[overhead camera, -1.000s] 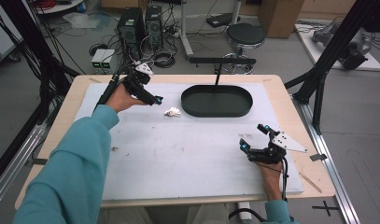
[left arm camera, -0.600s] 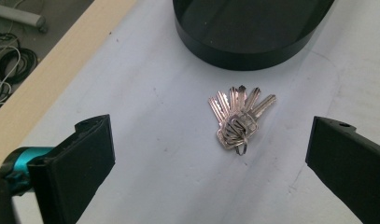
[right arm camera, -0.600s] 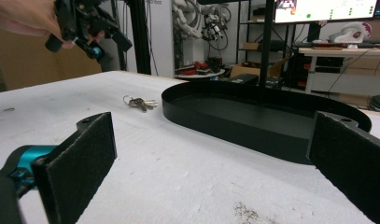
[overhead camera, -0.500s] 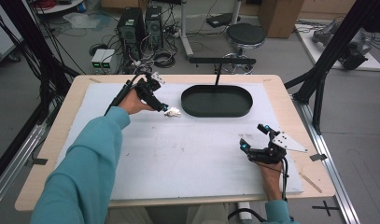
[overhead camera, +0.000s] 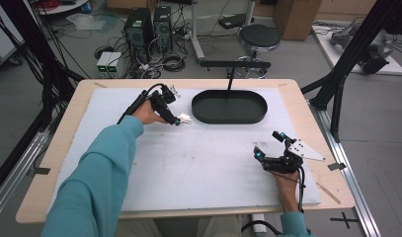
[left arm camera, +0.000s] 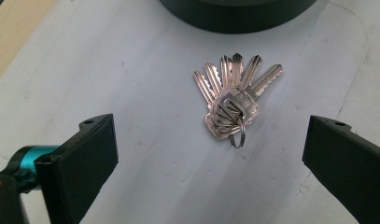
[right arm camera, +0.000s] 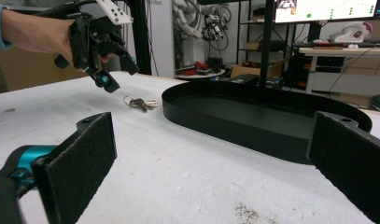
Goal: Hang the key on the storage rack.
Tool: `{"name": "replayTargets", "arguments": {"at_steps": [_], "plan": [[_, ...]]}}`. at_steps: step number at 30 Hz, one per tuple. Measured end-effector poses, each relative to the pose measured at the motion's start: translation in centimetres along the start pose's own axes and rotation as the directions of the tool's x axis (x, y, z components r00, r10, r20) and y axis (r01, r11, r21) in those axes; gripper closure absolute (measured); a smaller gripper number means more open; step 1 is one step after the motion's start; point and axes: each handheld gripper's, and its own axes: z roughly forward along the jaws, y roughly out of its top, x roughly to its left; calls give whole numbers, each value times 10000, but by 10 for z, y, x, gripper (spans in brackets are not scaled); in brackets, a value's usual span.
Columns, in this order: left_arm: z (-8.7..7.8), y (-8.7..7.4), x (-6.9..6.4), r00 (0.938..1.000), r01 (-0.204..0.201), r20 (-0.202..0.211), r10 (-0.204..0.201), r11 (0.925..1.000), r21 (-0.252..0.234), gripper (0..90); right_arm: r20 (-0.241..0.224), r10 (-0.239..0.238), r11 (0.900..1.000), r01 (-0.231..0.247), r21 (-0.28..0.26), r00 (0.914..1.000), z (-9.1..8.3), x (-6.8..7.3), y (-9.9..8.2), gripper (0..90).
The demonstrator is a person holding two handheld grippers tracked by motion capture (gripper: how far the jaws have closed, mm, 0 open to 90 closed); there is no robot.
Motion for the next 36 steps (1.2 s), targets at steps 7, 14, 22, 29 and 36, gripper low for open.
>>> {"name": "replayTargets", "arguments": {"at_steps": [7, 14, 22, 29, 36], "plan": [[4, 0, -1, 10000, -51, 47, 50, 9999, 141, 38, 7, -5, 10000, 5, -1, 10000, 0, 0, 0, 6], [5, -1, -3, 9995, -244, 221, 237, 9992, 319, 130, 14, 5, 10000, -5, 2, 10000, 0, 0, 0, 6], [7, -2, -3, 9988, -264, 426, 243, 9984, 506, 229, 6, 4, 10000, -5, 6, 10000, 0, 0, 0, 6], [8, -2, -4, 9978, -304, 608, 270, 9979, 572, 365, 7, 1, 10000, -1, 4, 10000, 0, 0, 0, 6], [9, -2, -4, 9969, -299, 749, 249, 9973, 670, 518, -14, 23, 10000, -23, 9, 10000, 0, 0, 0, 6]]}}
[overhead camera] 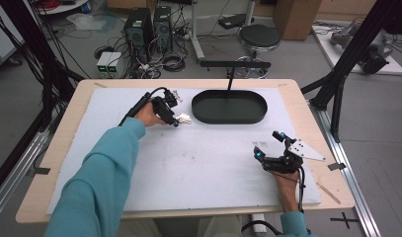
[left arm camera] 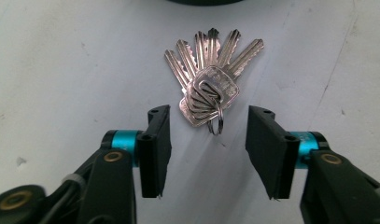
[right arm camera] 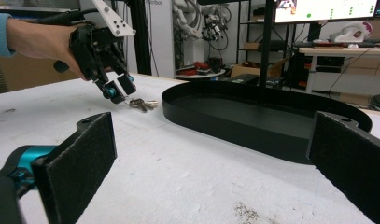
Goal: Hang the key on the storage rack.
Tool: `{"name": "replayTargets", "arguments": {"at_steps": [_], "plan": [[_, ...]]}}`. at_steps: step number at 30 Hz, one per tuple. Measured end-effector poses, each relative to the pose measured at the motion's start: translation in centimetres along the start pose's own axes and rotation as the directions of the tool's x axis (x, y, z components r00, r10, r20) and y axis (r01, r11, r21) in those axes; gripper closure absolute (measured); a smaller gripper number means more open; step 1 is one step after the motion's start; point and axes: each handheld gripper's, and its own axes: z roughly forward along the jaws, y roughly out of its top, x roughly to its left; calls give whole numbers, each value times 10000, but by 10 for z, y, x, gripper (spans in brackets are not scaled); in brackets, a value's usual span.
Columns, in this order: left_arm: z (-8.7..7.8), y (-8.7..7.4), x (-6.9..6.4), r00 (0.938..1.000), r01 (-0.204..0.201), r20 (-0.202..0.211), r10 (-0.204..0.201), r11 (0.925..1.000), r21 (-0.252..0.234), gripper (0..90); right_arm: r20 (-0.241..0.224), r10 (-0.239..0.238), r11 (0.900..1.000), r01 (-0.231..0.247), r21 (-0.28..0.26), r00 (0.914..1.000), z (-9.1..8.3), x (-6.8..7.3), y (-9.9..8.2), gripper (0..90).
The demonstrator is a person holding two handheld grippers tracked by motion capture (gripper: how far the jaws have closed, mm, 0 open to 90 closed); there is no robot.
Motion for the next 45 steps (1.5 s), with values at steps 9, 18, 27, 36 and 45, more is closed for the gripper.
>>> {"name": "replayTargets", "arguments": {"at_steps": [9, 18, 27, 36, 45], "plan": [[-1, 1, -2, 9999, -137, 26, 137, 9999, -37, 665, 9, -22, 10000, 22, -5, 10000, 0, 0, 0, 6], [1, 1, -3, 9998, -193, -37, 194, 9997, 113, 756, 8, -5, 10000, 5, 1, 10000, 0, 0, 0, 6], [1, 2, -3, 9996, -262, -74, 263, 9995, 202, 838, 1, -8, 10000, 8, 5, 10000, 0, 0, 0, 6], [1, 3, -5, 9996, -228, -185, 231, 9996, 189, 878, 22, -50, 10000, 50, -9, 10000, 0, 0, 0, 6], [1, 4, -6, 9995, -131, -276, 138, 9996, 260, 882, 13, -18, 10000, 18, -3, 10000, 0, 0, 0, 6]]}}
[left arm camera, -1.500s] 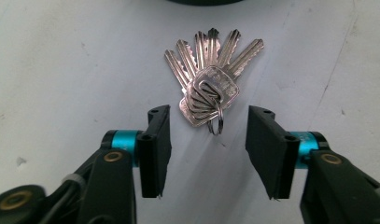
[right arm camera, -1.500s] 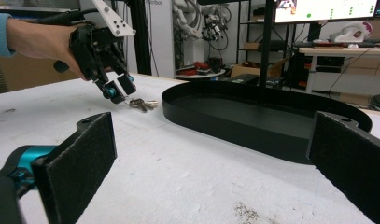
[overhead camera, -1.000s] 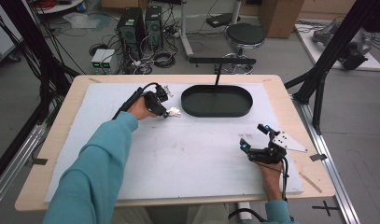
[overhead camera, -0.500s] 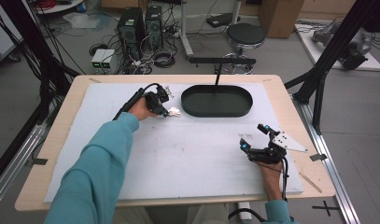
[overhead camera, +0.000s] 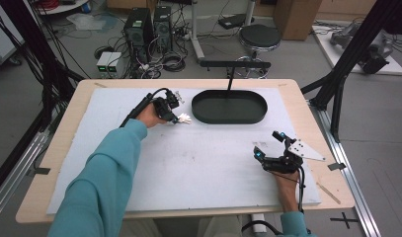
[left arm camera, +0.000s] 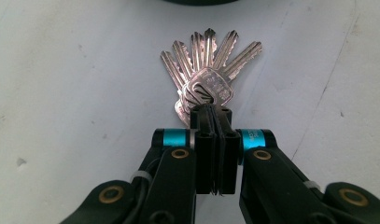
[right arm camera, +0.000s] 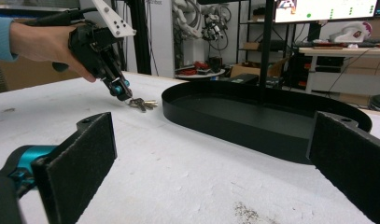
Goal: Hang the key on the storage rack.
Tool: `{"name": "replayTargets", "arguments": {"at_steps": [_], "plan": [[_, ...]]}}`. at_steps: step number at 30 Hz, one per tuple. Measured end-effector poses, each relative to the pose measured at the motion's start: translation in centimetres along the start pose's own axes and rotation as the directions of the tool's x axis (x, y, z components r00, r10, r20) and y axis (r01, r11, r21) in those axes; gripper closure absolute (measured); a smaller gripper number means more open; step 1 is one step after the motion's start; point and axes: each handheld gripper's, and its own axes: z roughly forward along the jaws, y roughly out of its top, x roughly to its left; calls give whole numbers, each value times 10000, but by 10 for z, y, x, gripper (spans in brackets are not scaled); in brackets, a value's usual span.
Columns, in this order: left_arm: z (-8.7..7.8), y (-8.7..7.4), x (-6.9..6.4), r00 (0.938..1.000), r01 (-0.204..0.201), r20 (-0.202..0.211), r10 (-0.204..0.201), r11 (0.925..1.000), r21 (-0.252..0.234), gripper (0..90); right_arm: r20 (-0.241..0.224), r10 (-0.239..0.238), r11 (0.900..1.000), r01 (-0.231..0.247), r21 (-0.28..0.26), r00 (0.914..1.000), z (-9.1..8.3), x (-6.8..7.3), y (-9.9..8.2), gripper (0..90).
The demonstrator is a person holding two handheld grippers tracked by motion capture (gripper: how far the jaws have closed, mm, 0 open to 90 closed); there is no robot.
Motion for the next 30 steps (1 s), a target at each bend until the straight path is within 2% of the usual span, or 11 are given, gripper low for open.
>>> {"name": "replayTargets", "arguments": {"at_steps": [3, 6, 9, 14, 18, 20, 25, 28, 29, 30], "plan": [[0, 0, -1, 9999, 128, 73, -127, 9999, -89, 884, 2, -18, 10000, 18, -4, 10000, 0, 0, 0, 6], [-1, 1, -2, 9999, -132, 13, 132, 9999, -90, 884, 2, -30, 10000, 30, -7, 10000, 0, 0, 0, 6], [-3, 2, -4, 10000, -72, -1, 72, 9998, -166, 886, 34, -58, 10000, 58, 8, 10000, 0, 0, 0, 6], [-14, 4, -5, 9998, 96, 206, -83, 9981, -615, 886, -16, -33, 10000, 33, 58, 10000, 0, 1, 0, 6], [-29, 4, -5, 9986, 316, 469, -258, 9913, -1278, 887, 4, -42, 10000, 42, 44, 10000, 0, 1, 0, 6], [-37, 3, -5, 9968, 550, 663, -440, 9832, -1743, 887, 69, -66, 10000, 66, 18, 10000, 0, 1, 0, 6], [-56, -3, -5, 9940, 791, 937, -567, 9635, -2559, 886, 319, 330, 9993, -336, 173, 9989, 1, -2, 1, 6], [-67, -5, -6, 9918, 932, 1118, -615, 9476, -3057, 886, 503, 538, 9983, -550, 218, 9973, -1, -4, 2, 6], [-71, -6, -7, 9910, 966, 1199, -601, 9402, -3267, 886, 605, 774, 9969, -782, 106, 9952, -4, -6, 3, 6], [-75, -7, -8, 9906, 965, 1242, -565, 9337, -3447, 886, 605, 774, 9969, -782, 106, 9952, -4, -6, 3, 6]]}}
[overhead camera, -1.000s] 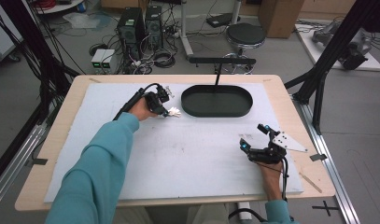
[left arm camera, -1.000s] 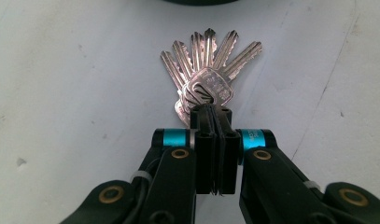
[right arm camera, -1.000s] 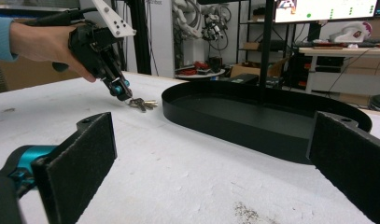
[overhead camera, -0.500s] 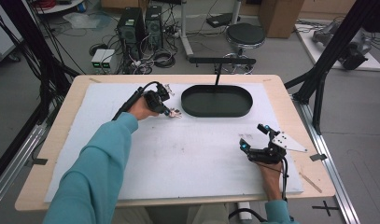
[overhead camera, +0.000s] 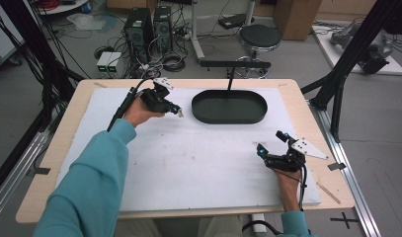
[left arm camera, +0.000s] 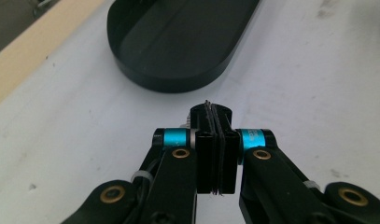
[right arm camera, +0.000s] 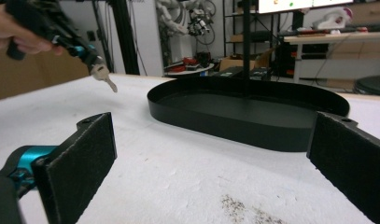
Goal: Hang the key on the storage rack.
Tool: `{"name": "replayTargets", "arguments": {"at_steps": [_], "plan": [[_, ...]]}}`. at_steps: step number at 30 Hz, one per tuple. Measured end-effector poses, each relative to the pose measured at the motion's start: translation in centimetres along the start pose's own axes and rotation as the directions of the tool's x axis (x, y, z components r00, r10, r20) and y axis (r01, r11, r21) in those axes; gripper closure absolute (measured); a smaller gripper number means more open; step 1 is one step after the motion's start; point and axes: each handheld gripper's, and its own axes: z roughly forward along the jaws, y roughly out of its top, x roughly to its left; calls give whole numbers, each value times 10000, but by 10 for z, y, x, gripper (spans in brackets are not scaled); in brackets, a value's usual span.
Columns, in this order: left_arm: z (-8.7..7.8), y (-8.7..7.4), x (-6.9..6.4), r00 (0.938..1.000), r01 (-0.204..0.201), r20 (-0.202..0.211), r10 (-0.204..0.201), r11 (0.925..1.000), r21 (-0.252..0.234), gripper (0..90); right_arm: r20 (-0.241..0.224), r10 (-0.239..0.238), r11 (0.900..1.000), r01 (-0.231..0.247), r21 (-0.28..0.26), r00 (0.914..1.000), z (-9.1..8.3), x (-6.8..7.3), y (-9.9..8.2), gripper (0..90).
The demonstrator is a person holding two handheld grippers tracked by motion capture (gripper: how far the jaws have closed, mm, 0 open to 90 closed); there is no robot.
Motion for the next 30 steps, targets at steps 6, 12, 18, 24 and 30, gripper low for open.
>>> {"name": "replayTargets", "arguments": {"at_steps": [6, 12, 18, 24, 30], "plan": [[-18, 2, -7, 9991, -63, 414, 99, 9962, -868, 886, -328, 20, 10000, -19, 7, 9995, 1, 2, 15, 6], [-32, 2, -18, 9958, -92, 885, 253, 9840, -1780, 886, -1300, -40, 9997, 73, 246, 9915, 10, 8, 41, 6], [-44, -1, -32, 9910, -27, 1294, 351, 9702, -2423, 886, -2558, -39, 9978, 207, 632, 9667, 22, 15, 69, 6], [-57, -6, -43, 9810, -31, 1840, 614, 9534, -3017, 886, -3330, -552, 9930, 866, 803, 9413, 34, 25, 95, 6], [-66, -13, -57, 9742, 14, 2105, 818, 9299, -3678, 885, -4083, -888, 9858, 1389, 947, 9085, 51, 39, 114, 6]]}}
